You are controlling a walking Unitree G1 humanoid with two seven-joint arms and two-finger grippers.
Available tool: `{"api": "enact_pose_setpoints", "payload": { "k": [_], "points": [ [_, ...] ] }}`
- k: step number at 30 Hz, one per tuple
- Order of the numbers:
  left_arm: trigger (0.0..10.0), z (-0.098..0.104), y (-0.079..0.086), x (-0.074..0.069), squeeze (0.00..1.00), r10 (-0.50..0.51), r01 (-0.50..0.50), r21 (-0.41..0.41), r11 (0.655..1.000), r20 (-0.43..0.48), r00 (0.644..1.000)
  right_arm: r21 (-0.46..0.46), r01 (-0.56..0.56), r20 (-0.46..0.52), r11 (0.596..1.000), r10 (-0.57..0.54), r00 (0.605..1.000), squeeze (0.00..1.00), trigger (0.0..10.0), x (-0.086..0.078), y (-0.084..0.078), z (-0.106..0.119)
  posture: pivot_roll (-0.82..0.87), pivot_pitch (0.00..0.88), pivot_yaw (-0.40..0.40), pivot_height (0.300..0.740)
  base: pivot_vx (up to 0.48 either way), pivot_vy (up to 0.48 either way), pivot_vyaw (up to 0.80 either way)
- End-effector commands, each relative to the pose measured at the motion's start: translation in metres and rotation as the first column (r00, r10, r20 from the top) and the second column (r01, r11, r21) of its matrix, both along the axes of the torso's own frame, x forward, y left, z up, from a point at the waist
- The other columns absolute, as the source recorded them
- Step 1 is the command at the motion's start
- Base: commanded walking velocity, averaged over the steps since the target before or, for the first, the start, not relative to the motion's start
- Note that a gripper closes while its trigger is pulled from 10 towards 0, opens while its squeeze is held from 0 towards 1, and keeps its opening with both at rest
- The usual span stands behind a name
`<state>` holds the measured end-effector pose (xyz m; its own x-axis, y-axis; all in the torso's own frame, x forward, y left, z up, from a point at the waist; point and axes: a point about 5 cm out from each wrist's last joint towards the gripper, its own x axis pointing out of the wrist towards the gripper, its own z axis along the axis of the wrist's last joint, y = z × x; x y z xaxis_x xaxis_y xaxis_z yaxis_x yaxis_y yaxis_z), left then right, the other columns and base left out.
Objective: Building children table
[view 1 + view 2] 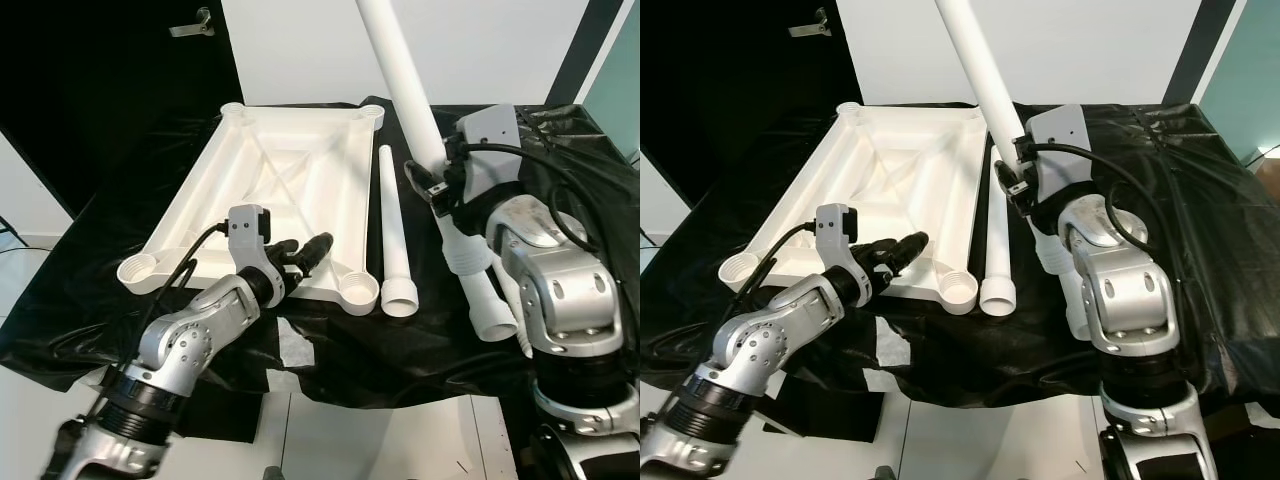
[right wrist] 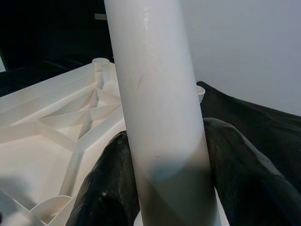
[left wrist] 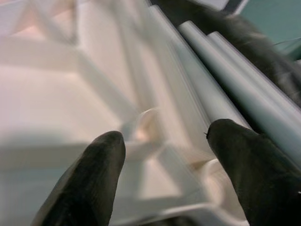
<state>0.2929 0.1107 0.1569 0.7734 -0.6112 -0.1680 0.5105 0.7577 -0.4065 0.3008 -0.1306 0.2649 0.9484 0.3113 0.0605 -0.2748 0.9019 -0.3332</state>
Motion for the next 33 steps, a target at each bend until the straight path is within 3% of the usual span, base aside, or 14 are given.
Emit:
{"api": "enact_pose_setpoints", "payload": {
  "k": [1,7,8,13,15,18,25,29,32,33],
  "points": [
    [10.0,0.012,-0.015,-0.041,0.00,-0.748,0.804,-0.155,0.574,0.301,0.592,0.004,-0.018,0.034,1.000,0.018,0.999,0.00,10.0,0.002,0.006,0.006,-0.08,0.000,0.037,0.740,0.000,0.000,0.00],
    [10.0,0.002,-0.014,-0.043,0.00,-0.778,0.815,-0.113,0.568,0.251,0.577,0.007,-0.025,0.030,1.000,0.025,0.999,0.00,10.0,0.005,0.010,0.003,-0.07,0.000,0.037,0.740,0.000,0.000,0.00],
    [10.0,-0.008,-0.015,-0.044,0.00,-0.799,0.822,-0.065,0.565,0.205,0.566,0.012,-0.032,0.024,0.999,0.032,0.999,0.00,10.0,0.007,0.014,0.000,-0.07,0.000,0.040,0.740,0.000,0.000,0.00],
    [10.0,-0.018,-0.026,-0.043,0.00,-0.810,0.821,0.008,0.571,0.165,0.562,0.025,-0.050,0.024,0.998,0.050,0.998,0.00,10.0,0.010,0.025,-0.003,-0.07,0.000,0.040,0.740,0.000,0.000,0.00],
    [10.0,-0.034,-0.039,-0.035,0.00,-0.792,0.780,0.139,0.611,0.085,0.605,0.038,-0.071,0.035,0.997,0.069,0.997,0.00,10.0,0.011,0.036,-0.003,-0.07,0.000,0.037,0.740,0.000,0.000,0.00],
    [10.0,-0.050,-0.049,-0.032,0.00,-0.781,0.759,0.250,0.601,-0.021,0.625,0.044,-0.094,0.047,0.995,0.092,0.995,0.00,10.0,0.012,0.049,-0.003,-0.07,0.000,0.038,0.740,0.000,0.000,0.00],
    [10.0,-0.056,-0.061,-0.031,0.00,-0.774,0.755,0.283,0.591,-0.062,0.630,0.058,-0.142,0.064,0.988,0.138,0.988,0.00,10.0,0.012,0.066,-0.003,-0.08,0.000,0.038,0.740,0.000,0.000,0.00],
    [10.0,-0.055,-0.060,-0.031,0.00,-0.783,0.762,0.280,0.584,-0.050,0.620,0.058,-0.145,0.064,0.988,0.141,0.988,0.00,10.0,0.012,0.067,-0.004,-0.08,0.000,0.038,0.740,0.000,0.000,0.00],
    [10.0,-0.043,-0.054,-0.029,0.00,-0.799,0.780,0.214,0.588,0.005,0.601,0.056,-0.136,0.060,0.989,0.132,0.989,0.00,10.0,0.013,0.065,-0.007,-0.08,0.000,0.038,0.740,0.000,0.000,0.00],
    [10.0,-0.029,-0.051,-0.028,0.00,-0.802,0.790,0.148,0.596,0.066,0.593,0.053,-0.125,0.056,0.991,0.122,0.991,0.00,10.0,0.014,0.063,-0.008,-0.08,0.000,0.039,0.740,0.000,0.000,0.00]
  ]
}}
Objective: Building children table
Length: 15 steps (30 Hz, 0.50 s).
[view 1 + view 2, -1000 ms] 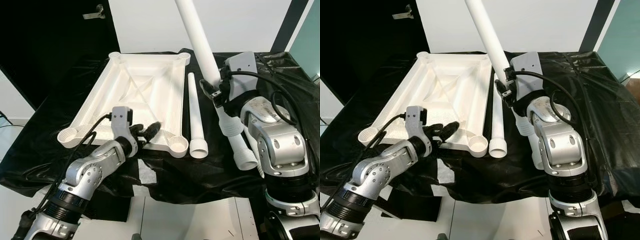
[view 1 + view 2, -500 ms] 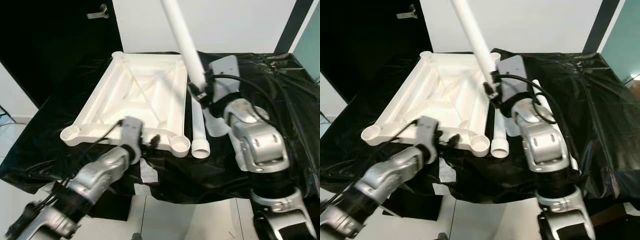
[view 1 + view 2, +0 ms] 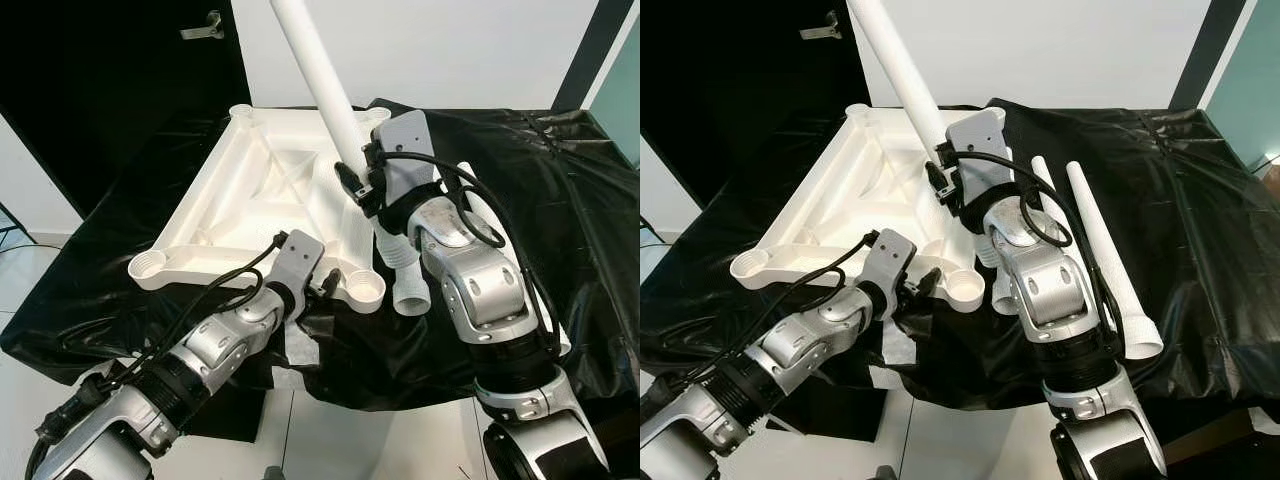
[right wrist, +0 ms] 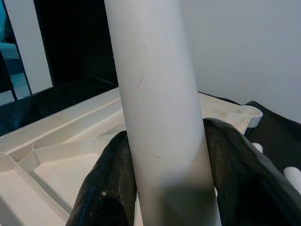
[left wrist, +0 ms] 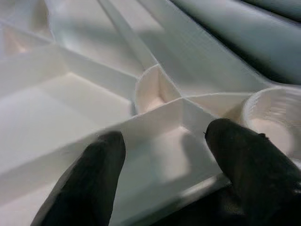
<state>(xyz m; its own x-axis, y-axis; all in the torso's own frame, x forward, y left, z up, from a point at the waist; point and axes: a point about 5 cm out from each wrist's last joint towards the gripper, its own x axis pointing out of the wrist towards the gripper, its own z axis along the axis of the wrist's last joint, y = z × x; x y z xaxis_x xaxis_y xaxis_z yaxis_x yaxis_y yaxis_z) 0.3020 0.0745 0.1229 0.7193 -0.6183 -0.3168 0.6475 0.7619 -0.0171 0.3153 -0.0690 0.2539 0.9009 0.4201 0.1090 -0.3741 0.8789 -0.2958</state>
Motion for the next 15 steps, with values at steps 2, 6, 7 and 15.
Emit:
{"api": "enact_pose_setpoints", "payload": {
  "k": [2,6,7,15],
  "points": [
    [10.0,0.014,-0.013,-0.036,0.00,-0.727,0.687,-0.297,0.663,-0.037,0.685,0.003,0.007,0.019,1.000,-0.007,1.000,0.00,10.0,0.001,0.000,0.002,-0.08,0.000,0.039,0.740,0.000,0.000,0.00],
    [10.0,0.046,-0.007,-0.035,0.00,-0.753,0.705,-0.444,0.553,0.098,0.651,0.002,0.025,0.018,1.000,-0.025,1.000,0.00,10.0,0.003,-0.003,0.000,-0.08,0.000,0.042,0.740,0.000,0.000,0.00],
    [10.0,0.046,-0.007,-0.035,0.00,-0.753,0.705,-0.444,0.553,0.098,0.651,0.002,0.025,0.018,1.000,-0.025,1.000,0.00,10.0,0.003,-0.003,0.000,-0.08,0.000,0.042,0.740,0.000,0.000,0.00],
    [10.0,0.049,0.002,-0.039,0.00,-0.824,0.779,-0.437,0.449,0.135,0.550,0.004,0.030,0.020,1.000,-0.030,0.999,0.00,10.0,0.004,-0.002,-0.002,-0.08,0.000,0.044,0.740,0.000,0.000,0.00]
  ]
}}
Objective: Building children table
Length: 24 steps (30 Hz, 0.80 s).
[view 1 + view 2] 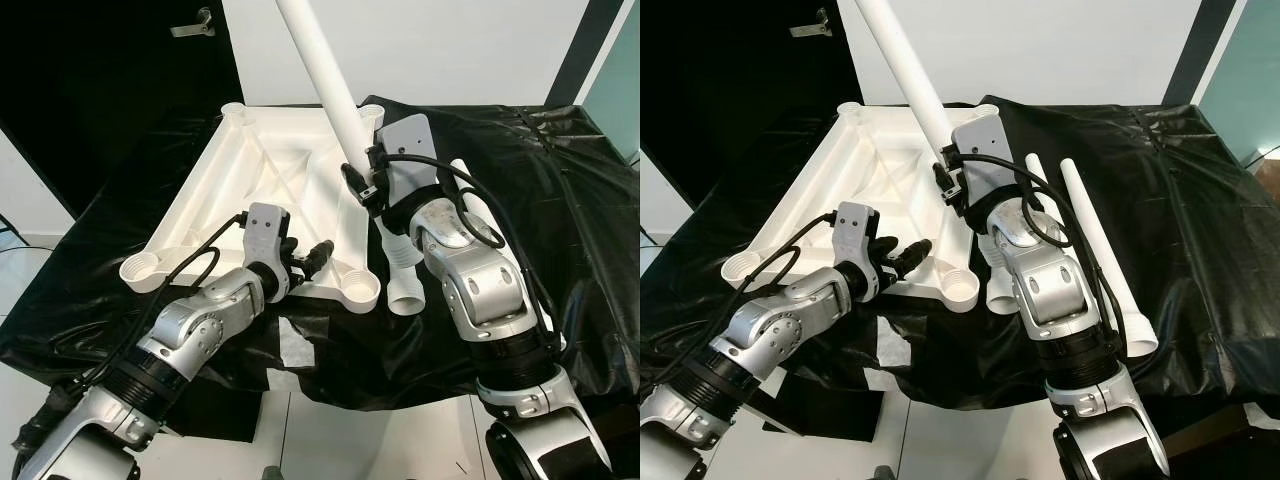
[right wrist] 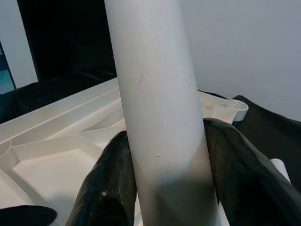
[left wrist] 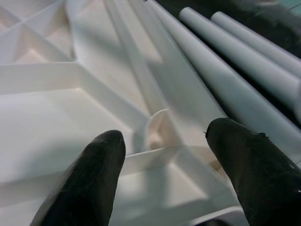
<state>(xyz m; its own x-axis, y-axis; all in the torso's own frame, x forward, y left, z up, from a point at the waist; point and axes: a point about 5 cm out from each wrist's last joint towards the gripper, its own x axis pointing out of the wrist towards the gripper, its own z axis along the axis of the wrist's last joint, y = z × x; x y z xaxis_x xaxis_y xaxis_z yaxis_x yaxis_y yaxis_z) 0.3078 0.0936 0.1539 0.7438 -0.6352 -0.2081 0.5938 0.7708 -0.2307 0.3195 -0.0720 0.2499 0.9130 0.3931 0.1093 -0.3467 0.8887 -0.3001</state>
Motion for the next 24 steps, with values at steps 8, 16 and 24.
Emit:
{"api": "enact_pose_setpoints", "payload": {
  "k": [8,16,24],
  "points": [
    [10.0,-0.003,-0.003,-0.050,0.00,-0.930,0.933,-0.047,0.358,0.073,0.360,0.009,0.015,0.018,1.000,-0.016,1.000,0.00,10.0,0.000,-0.001,0.000,-0.09,0.000,0.047,0.740,0.000,0.000,0.00],
    [10.0,-0.011,-0.007,-0.053,0.00,-0.949,0.949,-0.037,0.313,0.031,0.315,0.011,0.020,0.016,1.000,-0.020,1.000,0.00,10.0,0.000,-0.002,0.000,-0.10,0.000,0.047,0.740,0.000,0.000,0.00],
    [10.0,-0.016,-0.006,-0.059,0.00,-0.972,0.970,-0.052,0.236,0.006,0.237,0.006,0.021,0.010,1.000,-0.021,1.000,0.00,10.0,-0.001,-0.003,-0.002,-0.10,0.000,0.036,0.740,0.000,0.000,0.00]
  ]
}}
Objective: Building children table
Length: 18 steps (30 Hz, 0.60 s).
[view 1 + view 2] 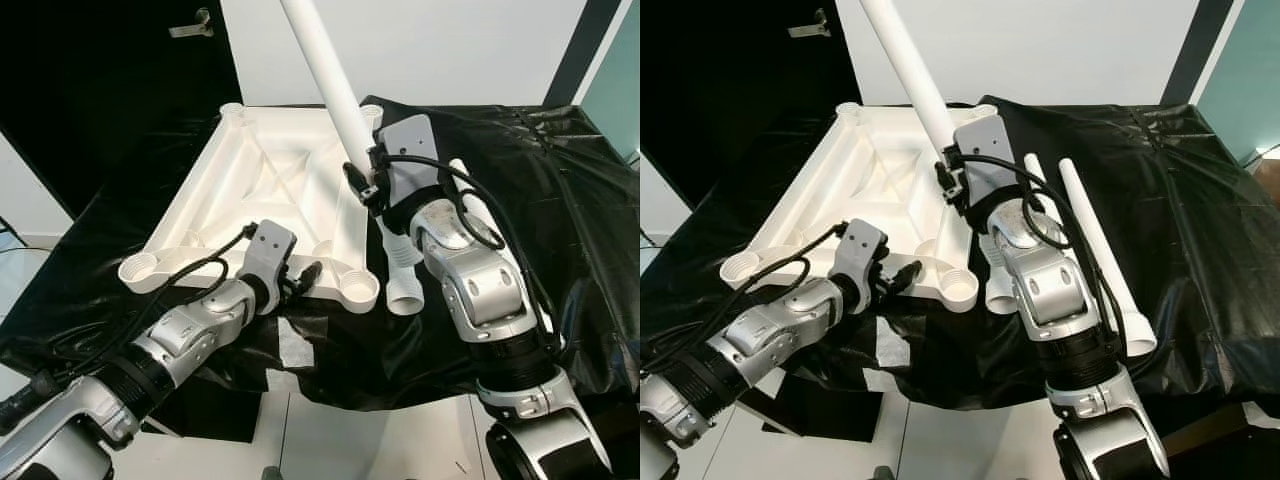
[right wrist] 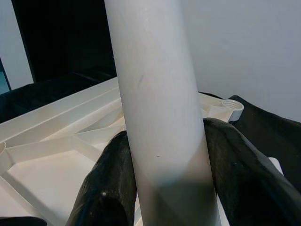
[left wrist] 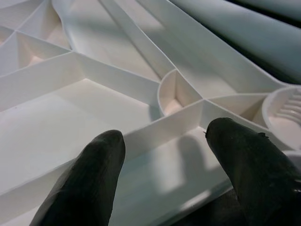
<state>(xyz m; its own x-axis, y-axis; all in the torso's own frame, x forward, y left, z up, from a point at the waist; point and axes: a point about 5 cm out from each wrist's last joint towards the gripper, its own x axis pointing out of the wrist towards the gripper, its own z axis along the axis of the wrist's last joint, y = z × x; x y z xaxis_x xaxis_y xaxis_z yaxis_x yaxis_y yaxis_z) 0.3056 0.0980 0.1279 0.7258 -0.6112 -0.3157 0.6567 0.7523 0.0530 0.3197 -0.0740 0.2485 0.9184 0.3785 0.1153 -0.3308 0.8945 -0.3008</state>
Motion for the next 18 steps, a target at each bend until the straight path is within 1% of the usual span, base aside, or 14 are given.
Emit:
{"api": "enact_pose_setpoints", "payload": {
  "k": [1,2,3,5,8,9,11,13,14,15,16,17,18],
  "points": [
    [10.0,0.010,-0.010,-0.056,0.00,-0.953,0.895,-0.330,0.302,-0.105,0.283,0.004,0.006,0.004,1.000,-0.006,1.000,0.00,10.0,-0.001,-0.001,0.000,-0.10,0.000,0.036,0.740,0.000,0.000,0.00],
    [10.0,0.009,-0.008,-0.056,0.00,-0.957,0.902,-0.321,0.289,-0.112,0.267,0.002,0.004,0.002,1.000,-0.004,1.000,0.00,10.0,-0.001,0.000,-0.001,-0.10,0.000,0.031,0.740,0.000,0.000,0.00],
    [10.0,0.009,-0.008,-0.056,0.00,-0.957,0.902,-0.321,0.289,-0.112,0.267,0.002,0.004,0.002,1.000,-0.004,1.000,0.00,10.0,-0.001,0.000,-0.001,-0.10,0.000,0.031,0.740,0.000,0.000,0.00],
    [10.0,0.014,-0.002,-0.055,0.00,-0.968,0.914,-0.321,0.249,-0.084,0.235,-0.004,0.002,-0.001,1.000,-0.002,1.000,0.00,10.0,-0.001,0.000,-0.002,-0.10,0.000,0.027,0.740,0.000,0.000,0.00],
    [10.0,0.014,0.003,-0.055,0.00,-0.969,0.921,-0.301,0.248,-0.093,0.231,-0.006,0.004,-0.003,1.000,-0.004,1.000,0.00,10.0,-0.001,0.000,-0.002,-0.10,0.000,0.028,0.740,0.000,0.000,0.00],
    [10.0,0.009,0.005,-0.057,0.00,-0.967,0.925,-0.285,0.250,-0.115,0.226,-0.006,0.006,-0.005,1.000,-0.006,1.000,0.00,10.0,-0.001,0.000,-0.003,-0.10,0.000,0.028,0.740,0.000,0.000,0.00],
    [10.0,0.009,0.005,-0.057,0.00,-0.967,0.925,-0.285,0.250,-0.115,0.226,-0.006,0.006,-0.005,1.000,-0.006,1.000,0.00,10.0,-0.001,0.000,-0.003,-0.10,0.000,0.028,0.740,0.000,0.000,0.00],
    [10.0,0.002,0.005,-0.060,0.00,-0.966,0.930,-0.272,0.248,-0.146,0.215,-0.005,0.010,-0.007,1.000,-0.010,1.000,0.00,10.0,-0.001,-0.001,-0.004,-0.10,0.000,0.030,0.740,0.000,0.000,0.00],
    [10.0,0.002,0.005,-0.060,0.00,-0.966,0.930,-0.272,0.248,-0.146,0.215,-0.005,0.010,-0.007,1.000,-0.010,1.000,0.00,10.0,-0.001,-0.001,-0.004,-0.10,0.000,0.030,0.740,0.000,0.000,0.00],
    [10.0,0.001,0.003,-0.060,0.00,-0.964,0.929,-0.270,0.254,-0.143,0.222,-0.004,0.011,-0.007,1.000,-0.011,1.000,0.00,10.0,-0.001,-0.001,-0.004,-0.10,0.000,0.031,0.740,0.000,0.000,0.00],
    [10.0,0.002,0.000,-0.059,0.00,-0.962,0.925,-0.271,0.267,-0.129,0.240,-0.004,0.012,-0.007,1.000,-0.012,1.000,0.00,10.0,-0.001,-0.001,-0.004,-0.10,0.000,0.031,0.740,0.000,0.000,0.00],
    [10.0,0.004,-0.004,-0.056,0.00,-0.957,0.917,-0.274,0.291,-0.101,0.273,-0.003,0.013,-0.007,1.000,-0.013,1.000,0.00,10.0,-0.001,-0.001,-0.004,-0.10,0.000,0.033,0.740,0.000,0.000,0.00],
    [10.0,0.004,-0.004,-0.056,0.00,-0.957,0.917,-0.274,0.291,-0.101,0.273,-0.003,0.013,-0.007,1.000,-0.013,1.000,0.00,10.0,-0.001,-0.001,-0.004,-0.10,0.000,0.033,0.740,0.000,0.000,0.00]
  ]
}}
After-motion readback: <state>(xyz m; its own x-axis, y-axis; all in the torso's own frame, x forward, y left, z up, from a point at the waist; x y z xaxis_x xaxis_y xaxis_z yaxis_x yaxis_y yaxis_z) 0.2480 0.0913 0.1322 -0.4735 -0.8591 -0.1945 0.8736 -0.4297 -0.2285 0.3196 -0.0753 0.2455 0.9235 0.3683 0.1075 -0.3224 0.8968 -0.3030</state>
